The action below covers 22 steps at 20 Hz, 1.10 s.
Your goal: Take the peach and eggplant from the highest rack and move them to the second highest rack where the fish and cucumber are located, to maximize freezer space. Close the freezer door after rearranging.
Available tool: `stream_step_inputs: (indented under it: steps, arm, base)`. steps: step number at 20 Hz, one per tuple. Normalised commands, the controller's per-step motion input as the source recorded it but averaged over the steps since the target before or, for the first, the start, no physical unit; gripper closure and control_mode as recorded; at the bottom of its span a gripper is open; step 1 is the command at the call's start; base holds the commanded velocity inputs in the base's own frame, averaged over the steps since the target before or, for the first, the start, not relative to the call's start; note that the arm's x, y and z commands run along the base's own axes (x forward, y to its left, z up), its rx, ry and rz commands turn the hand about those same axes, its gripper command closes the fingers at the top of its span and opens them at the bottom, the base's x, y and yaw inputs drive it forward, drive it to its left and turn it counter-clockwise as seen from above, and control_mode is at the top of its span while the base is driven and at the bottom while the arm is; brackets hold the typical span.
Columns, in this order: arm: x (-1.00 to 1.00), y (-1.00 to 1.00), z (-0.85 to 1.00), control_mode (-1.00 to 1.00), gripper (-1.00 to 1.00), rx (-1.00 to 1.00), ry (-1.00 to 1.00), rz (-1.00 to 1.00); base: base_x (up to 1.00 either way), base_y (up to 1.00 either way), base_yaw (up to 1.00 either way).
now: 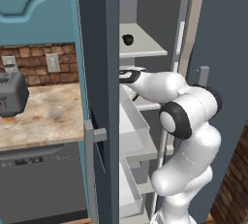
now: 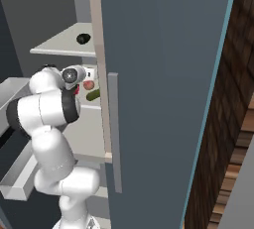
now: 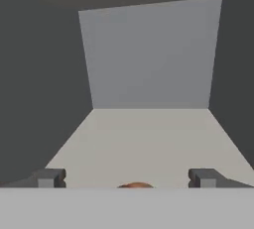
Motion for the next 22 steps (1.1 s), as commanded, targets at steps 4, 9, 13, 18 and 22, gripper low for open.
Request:
stream_step_inputs:
  steps: [4,9,13,18,22]
  arm:
    - [-1.0,-0.43,0.39,-1.0,-1.0,0.07,-0.09,0.0]
    - [-1.0,-0.45,0.72,-1.0,-1.0,0.11,-0.03,0.0]
    - [-0.96,-0.37,0.89,-1.0,-1.0,0.14,0.0,0.0]
    - [-0.94,-0.24,0.93,-1.0,-1.0,0.17,0.07,0.02]
    - [-0.58,0.03,1.0,-1.0,-1.0,0.09,0.16,0.04]
  base:
    - [0.0,0.0,0.0]
    - [0.0,0.0,0.0]
    - [0.0,0.0,0.0]
    - [0.0,0.0,0.0]
    - [0.0,0.0,0.0]
